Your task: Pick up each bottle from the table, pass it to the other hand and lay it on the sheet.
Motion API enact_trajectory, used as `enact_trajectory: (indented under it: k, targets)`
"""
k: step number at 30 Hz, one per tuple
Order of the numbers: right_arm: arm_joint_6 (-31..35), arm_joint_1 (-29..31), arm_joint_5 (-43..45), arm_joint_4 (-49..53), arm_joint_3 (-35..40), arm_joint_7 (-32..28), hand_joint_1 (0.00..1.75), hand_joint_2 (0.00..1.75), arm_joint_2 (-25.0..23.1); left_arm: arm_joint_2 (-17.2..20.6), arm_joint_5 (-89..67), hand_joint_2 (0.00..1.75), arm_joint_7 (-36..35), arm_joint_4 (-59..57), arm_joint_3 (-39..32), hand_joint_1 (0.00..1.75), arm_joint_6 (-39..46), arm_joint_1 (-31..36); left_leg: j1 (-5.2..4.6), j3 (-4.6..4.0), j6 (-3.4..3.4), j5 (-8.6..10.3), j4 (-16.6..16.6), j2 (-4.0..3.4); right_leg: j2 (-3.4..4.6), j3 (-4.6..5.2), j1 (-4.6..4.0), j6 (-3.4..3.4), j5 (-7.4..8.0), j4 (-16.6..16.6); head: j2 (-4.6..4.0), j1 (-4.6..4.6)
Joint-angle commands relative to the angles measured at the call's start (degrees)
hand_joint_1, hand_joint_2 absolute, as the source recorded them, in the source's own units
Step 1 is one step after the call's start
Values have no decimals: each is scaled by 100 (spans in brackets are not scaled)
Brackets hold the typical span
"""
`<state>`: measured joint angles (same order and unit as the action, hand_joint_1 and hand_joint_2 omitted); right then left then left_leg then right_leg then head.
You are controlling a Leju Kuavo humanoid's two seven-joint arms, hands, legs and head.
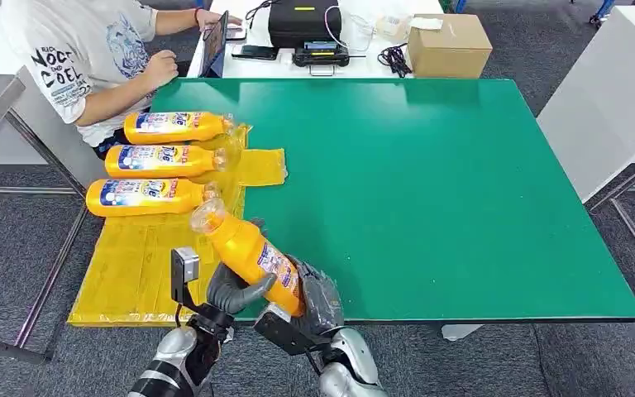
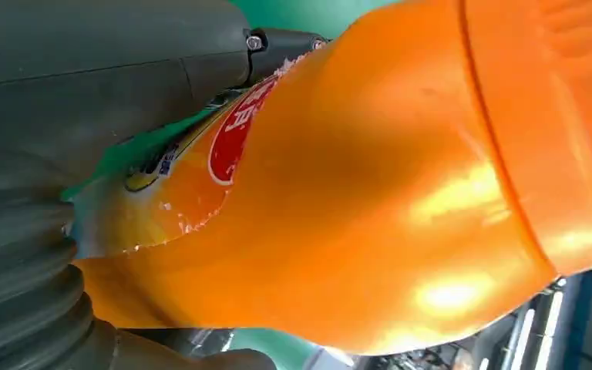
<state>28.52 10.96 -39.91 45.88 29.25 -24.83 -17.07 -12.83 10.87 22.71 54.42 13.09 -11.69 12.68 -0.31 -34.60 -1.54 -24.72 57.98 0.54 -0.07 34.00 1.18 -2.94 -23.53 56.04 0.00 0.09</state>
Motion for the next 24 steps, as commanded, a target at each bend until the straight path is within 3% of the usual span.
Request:
enact_trajectory:
  k: [1, 10, 11, 12, 24]
  targets:
    - [-213, 280, -27, -429, 528, -62, 175, 175, 40, -34, 153, 175, 45, -351, 27, 0, -170, 300, 6, 10, 6, -4, 0, -1, -2, -13, -7, 9, -3, -4, 0, 2]
    - [-301, 324, -10, -540, 610, -24, 175, 175, 38, -64, 375, 175, 155, -310, -82, 2, -306, 303, 10, 21, 10, -8, 0, 0, -4, -25, -11, 14, -7, -5, 0, 2]
    - [-306, 337, -19, -588, 635, -5, 175, 175, 37, -82, 498, 175, 157, -267, -130, 134, -400, 290, 7, 15, 8, -5, -1, 2, -5, -18, -7, 11, -5, -4, 0, 2]
    - [-316, 355, -15, -680, 651, 16, 175, 175, 33, -93, 648, 175, 140, -195, -184, 175, -485, 255, 5, 10, 6, -3, 0, 1, -3, -12, -5, 8, -3, -3, 0, 2]
    - [-306, 369, -9, -781, 651, 90, 171, 175, 45, -73, 665, 175, 215, 76, -162, 175, -422, 153, 11, 18, 9, -8, 2, 8, -12, -24, -12, 13, -9, -5, 0, 2]
